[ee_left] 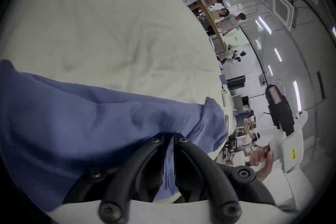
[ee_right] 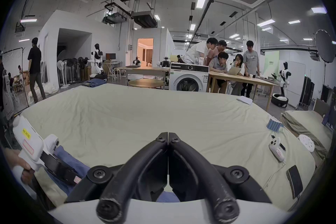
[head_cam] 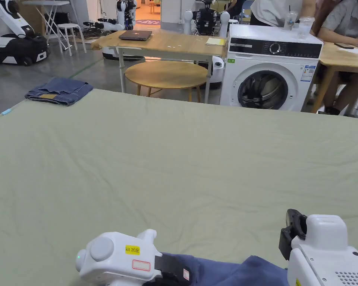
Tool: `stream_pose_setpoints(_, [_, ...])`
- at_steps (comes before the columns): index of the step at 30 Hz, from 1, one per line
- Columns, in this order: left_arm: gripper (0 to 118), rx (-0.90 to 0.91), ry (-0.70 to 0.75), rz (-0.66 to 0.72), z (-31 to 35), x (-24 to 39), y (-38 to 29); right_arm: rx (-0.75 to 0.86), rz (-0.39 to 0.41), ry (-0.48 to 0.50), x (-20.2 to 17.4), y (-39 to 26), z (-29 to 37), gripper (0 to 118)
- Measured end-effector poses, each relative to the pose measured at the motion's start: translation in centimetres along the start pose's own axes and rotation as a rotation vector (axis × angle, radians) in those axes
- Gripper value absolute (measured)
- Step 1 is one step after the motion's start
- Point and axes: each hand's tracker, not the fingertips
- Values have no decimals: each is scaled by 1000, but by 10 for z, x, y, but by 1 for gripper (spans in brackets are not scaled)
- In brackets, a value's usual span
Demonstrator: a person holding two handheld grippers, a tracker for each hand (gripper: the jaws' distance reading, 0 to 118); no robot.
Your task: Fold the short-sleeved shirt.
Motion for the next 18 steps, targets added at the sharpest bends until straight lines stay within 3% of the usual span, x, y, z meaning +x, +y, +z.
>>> stream_pose_setpoints(2, [5,-18,13,22,-13,-7,-1,-2,0,-1,-2,1,1,0])
stream_pose_setpoints(8, [5,5,-145,170,-16,-25,-7,-7,-11,6,-6,2,1,0])
stream_pose_setpoints(13, [5,10,-116,116,10,-14,-4,-6,-7,14,-10,3,0,0])
stream_pose_setpoints(18, [5,140,-39,1,81,-10,8,37,4,15,-16,10,8,0])
